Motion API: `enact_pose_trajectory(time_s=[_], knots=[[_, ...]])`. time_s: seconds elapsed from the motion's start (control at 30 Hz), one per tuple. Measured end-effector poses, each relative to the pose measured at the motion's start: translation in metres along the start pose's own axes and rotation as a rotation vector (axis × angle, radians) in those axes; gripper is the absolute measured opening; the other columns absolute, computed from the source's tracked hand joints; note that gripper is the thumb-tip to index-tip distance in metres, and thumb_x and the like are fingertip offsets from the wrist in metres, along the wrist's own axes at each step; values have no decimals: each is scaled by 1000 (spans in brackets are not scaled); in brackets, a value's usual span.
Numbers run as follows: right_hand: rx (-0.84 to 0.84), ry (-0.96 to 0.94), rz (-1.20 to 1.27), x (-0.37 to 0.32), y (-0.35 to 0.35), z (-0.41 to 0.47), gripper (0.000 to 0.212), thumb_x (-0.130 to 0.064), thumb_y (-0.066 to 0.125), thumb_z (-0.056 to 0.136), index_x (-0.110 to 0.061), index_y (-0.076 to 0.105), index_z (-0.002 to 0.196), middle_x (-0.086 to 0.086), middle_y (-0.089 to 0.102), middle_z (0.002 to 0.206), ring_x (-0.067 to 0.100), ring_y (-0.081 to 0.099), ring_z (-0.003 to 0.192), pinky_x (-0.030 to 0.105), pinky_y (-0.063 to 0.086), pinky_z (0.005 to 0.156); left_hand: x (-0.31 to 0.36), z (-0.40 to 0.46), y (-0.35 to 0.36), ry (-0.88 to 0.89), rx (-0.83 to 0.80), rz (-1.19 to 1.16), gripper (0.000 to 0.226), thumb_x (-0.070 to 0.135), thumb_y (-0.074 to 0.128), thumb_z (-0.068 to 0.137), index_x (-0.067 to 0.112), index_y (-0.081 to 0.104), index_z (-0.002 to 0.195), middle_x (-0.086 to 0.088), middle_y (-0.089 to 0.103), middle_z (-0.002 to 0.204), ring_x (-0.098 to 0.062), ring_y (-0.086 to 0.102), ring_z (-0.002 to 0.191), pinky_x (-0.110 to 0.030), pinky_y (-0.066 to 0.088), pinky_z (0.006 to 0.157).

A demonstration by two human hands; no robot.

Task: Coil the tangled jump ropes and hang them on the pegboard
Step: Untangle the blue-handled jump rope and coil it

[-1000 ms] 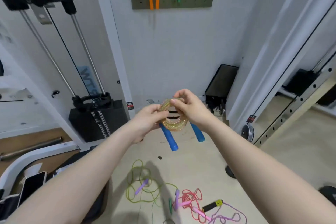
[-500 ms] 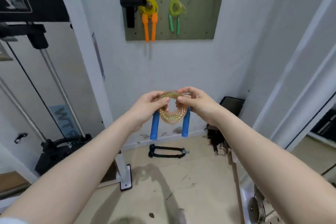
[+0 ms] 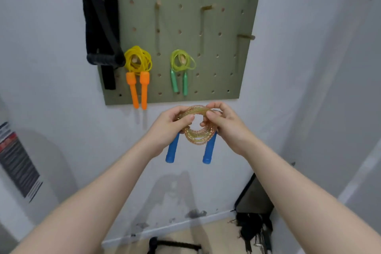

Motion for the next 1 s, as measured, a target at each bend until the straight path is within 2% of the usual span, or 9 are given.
enact_pose_trajectory(time_s=[0.17,0.3,0.4,0.53,0.7,0.8,0.87,0.93,1.0], knots=[[60,-75,-29,-13,-68,68,11,-8,52,93,-17,52,98,3,63,78,12,63,66,22,50,64,2,107,21,96,11,75,15,17,61,89,19,61,104,-1,64,83,-11,57,72,-28,47,69],[125,-173,-122,-34,-119,123,11,-7,53,92,-14,54,101,1,66,74,14,62,67,24,52,67,12,185,46,212,-34,80,12,16,60,89,26,59,96,6,62,76,-11,57,72,-25,49,70],[174,-237,-200,-55,-149,164,10,-7,52,93,-15,55,99,-3,68,71,10,64,66,21,54,64,25,242,55,288,-36,91,14,19,61,89,32,59,92,7,63,80,-14,58,76,-34,51,76],[303,-453,-329,-92,-179,202,13,-4,53,92,-17,56,94,2,65,75,9,62,65,19,51,63,51,305,71,422,-19,43,18,19,60,90,37,59,93,5,67,86,-14,59,81,-36,50,79],[464,-716,-421,-118,-216,235,20,-4,52,92,-23,57,90,-2,61,76,10,59,65,22,49,63,76,360,95,564,-27,55,21,16,58,91,28,61,107,-4,68,100,-24,63,92,-35,52,82],[471,-701,-397,-116,-237,263,21,-5,50,92,-23,58,89,1,61,77,10,57,64,22,48,61,77,385,99,636,20,200,21,17,57,91,24,62,111,10,66,92,-6,59,81,-18,49,74],[452,-676,-358,-109,-246,284,19,-6,50,93,-22,59,88,0,63,76,10,56,64,21,47,61,71,399,103,625,50,230,19,18,55,93,24,62,109,7,66,86,-5,56,74,-20,48,68],[395,-624,-265,-101,-253,299,17,-7,48,95,-19,59,88,-8,65,69,7,59,63,18,47,61,66,406,109,548,61,149,15,18,52,94,22,61,105,-4,64,80,-9,54,66,-26,48,62],[292,-542,-145,-91,-261,305,17,-9,45,97,-18,58,90,-10,65,65,4,59,58,16,47,58,61,408,116,474,39,-24,13,13,51,94,18,62,100,0,61,72,-6,53,60,-19,47,56]])
Point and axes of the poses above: each hand's wrist, its own z-axis towards the middle knuckle, its own y-axis out of the palm, x = y × z, the point moved 3 cm from there along z, towards the middle knuckle
